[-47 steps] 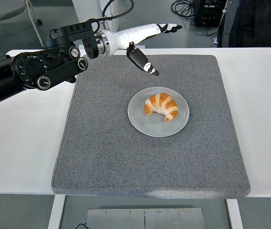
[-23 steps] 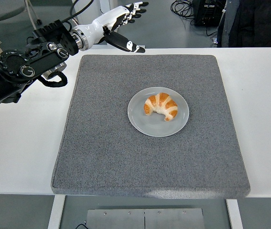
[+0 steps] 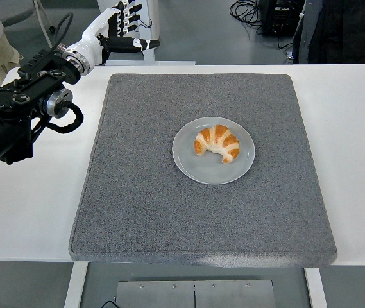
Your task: Place the bread on the plate
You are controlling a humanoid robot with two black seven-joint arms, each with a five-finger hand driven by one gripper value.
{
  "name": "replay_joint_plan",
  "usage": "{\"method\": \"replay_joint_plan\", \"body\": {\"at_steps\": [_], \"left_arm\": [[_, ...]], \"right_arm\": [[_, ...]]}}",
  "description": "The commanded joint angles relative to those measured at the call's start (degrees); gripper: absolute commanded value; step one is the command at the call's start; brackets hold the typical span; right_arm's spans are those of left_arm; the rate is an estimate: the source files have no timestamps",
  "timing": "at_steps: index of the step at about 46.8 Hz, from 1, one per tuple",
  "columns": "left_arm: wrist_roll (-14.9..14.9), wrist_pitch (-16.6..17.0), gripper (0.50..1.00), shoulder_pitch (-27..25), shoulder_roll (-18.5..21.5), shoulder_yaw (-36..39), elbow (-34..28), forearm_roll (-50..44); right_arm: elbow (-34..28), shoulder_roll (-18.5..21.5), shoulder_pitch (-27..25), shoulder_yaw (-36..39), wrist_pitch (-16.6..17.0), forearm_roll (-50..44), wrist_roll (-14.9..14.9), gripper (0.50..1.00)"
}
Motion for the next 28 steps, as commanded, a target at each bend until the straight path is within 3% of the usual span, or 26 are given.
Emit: {"method": "replay_joint_plan", "body": {"at_steps": [1,12,20,28], "left_arm": [[0.27,-1.36,0.995,1.65,-0.89,-2.65,1.67,-0.63],[-1.40,-3.65,0.995,4.55,-1.42,-3.97,3.51,-5.55],[-1.75,-6.11,0.995,5.61,-4.84,-6.26,7.99,-11.88],[-1.67,-6.29,0.995,7.10,-8.54,-6.78,8.88,-12.50]], "right_arm": [[0.01,0.00,0.01,0.00,0.00,0.00,0.01,1.000],[0.27,0.00,0.01,-0.08,0.00,0.00,0.01,1.000],[0.44,0.00,0.01,0.00,0.00,0.00,0.01,1.000],[0.80,0.00,0.01,0.00,0.26,0.09,0.01,1.000]]}}
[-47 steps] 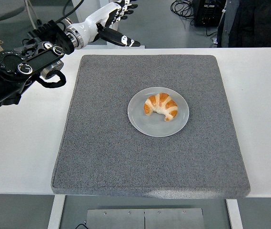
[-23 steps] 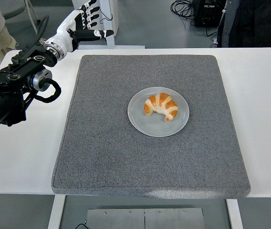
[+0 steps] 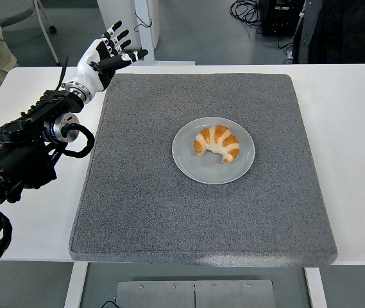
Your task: Place the bread on the plate
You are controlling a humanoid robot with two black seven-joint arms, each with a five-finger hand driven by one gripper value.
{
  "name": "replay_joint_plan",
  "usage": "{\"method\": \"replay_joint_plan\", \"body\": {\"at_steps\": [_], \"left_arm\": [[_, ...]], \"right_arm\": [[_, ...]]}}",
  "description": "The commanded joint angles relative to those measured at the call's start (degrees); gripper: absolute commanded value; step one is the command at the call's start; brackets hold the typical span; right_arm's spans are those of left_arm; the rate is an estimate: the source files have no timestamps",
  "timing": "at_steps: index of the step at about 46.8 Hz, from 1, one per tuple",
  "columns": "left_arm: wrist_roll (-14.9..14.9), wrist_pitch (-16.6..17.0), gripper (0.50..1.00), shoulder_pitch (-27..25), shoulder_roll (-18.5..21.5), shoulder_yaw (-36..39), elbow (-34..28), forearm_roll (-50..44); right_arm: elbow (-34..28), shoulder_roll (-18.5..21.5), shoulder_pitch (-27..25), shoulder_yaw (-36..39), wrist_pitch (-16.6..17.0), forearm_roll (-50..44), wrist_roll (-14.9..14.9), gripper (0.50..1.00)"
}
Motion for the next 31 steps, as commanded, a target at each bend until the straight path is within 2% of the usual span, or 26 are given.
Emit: {"method": "replay_joint_plan", "body": {"at_steps": [1,12,31], "left_arm": [[0.09,-0.01,0.995,0.70,-1.61,-0.60,0.19,-0.11],[0.53,-0.01,0.996,0.79,-3.72,-8.24,3.09,-0.11],[0.79,0.08,0.996,1.85,-3.72,-10.27,4.76,-3.01]], "right_arm": [[0.03,0.00,-0.01,-0.16,0.03,0.02,0.00,1.000],[-0.23,0.00,-0.01,-0.43,-0.06,0.02,0.00,1.000],[-0.05,0.00,-0.01,-0.43,0.03,0.02,0.00,1.000]]}}
